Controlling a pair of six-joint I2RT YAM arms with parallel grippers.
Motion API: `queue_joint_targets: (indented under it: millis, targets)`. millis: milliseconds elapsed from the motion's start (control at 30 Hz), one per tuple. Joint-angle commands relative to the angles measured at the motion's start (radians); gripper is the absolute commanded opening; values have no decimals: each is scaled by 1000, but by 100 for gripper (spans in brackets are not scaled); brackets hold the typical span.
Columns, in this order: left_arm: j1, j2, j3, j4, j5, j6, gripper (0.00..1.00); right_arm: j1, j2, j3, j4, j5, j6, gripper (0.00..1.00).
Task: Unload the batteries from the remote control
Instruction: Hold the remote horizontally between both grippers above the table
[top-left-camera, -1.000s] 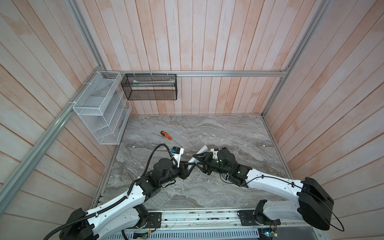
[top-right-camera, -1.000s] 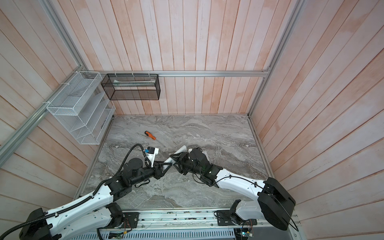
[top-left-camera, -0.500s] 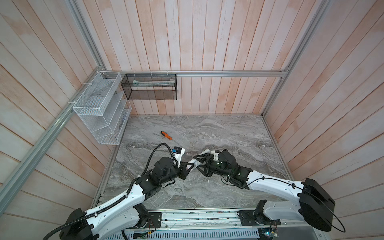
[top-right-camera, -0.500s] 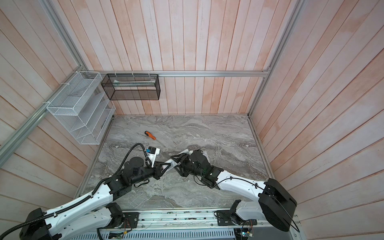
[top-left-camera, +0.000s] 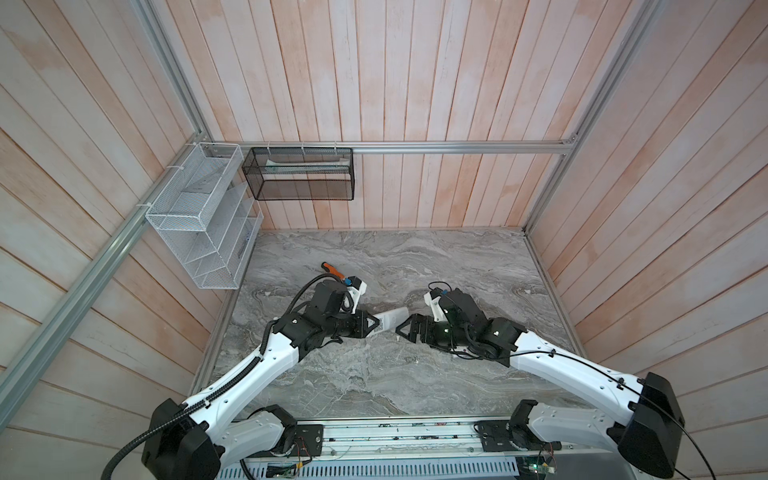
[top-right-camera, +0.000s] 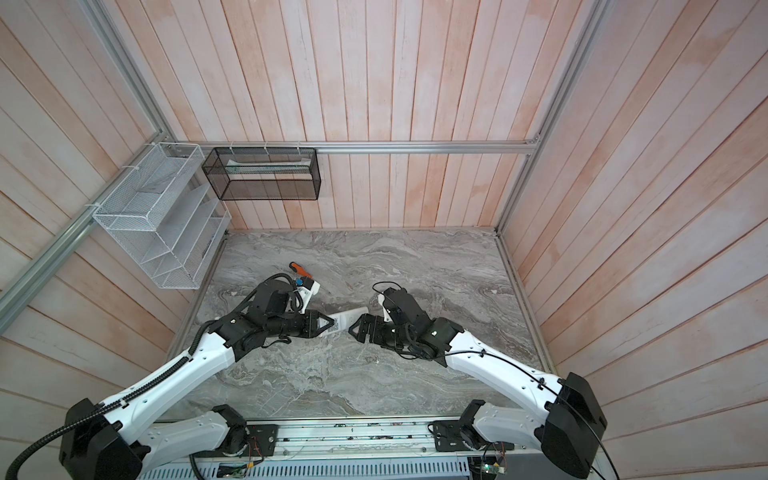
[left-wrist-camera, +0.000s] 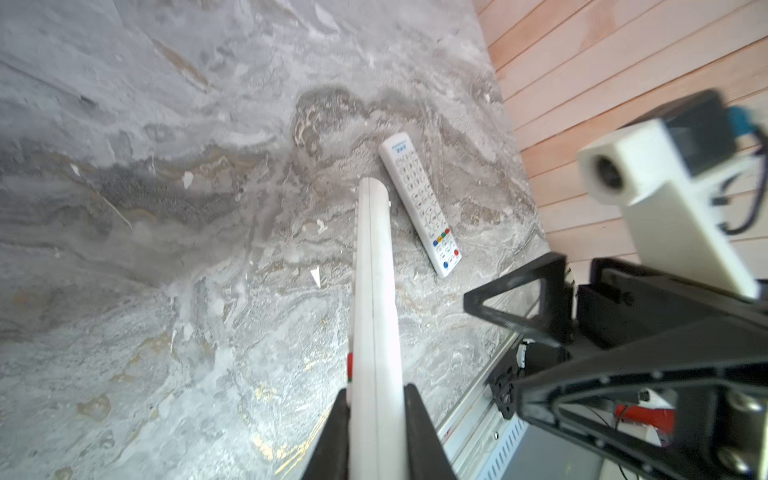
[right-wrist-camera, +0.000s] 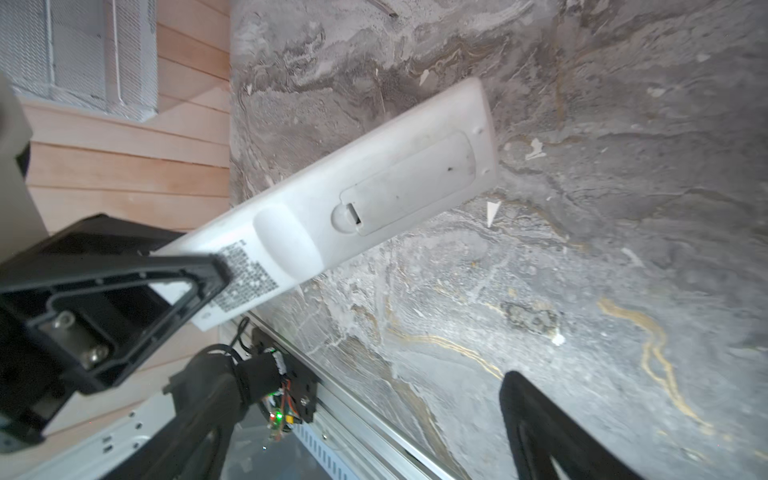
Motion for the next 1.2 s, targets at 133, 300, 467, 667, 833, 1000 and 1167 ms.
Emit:
queue_joint_targets:
  millis: [133, 300, 467, 667, 833, 1000, 1167]
  targets:
    - [40, 56, 8, -67, 169, 28, 8, -14, 44, 34, -35, 26, -180, 98]
    - [81, 75, -22, -67, 238, 34, 10, -22, 142, 80, -15, -1, -216, 98]
    - [100, 103, -33, -89, 238, 41, 10, -31, 214, 69, 20, -65, -207, 98]
    - [110, 123, -70, -73, 216, 37, 10, -34, 247, 29, 92, -101, -175, 98]
    - [111, 120, -103, -62, 180, 40, 9, -41, 271, 2, 128, -141, -163, 98]
    - [115, 103, -137, -41, 175, 28, 8, -47, 288, -26, 154, -163, -150, 98]
    - [115, 93, -152, -30, 187, 23, 7, -54, 295, -48, 183, -173, -148, 97]
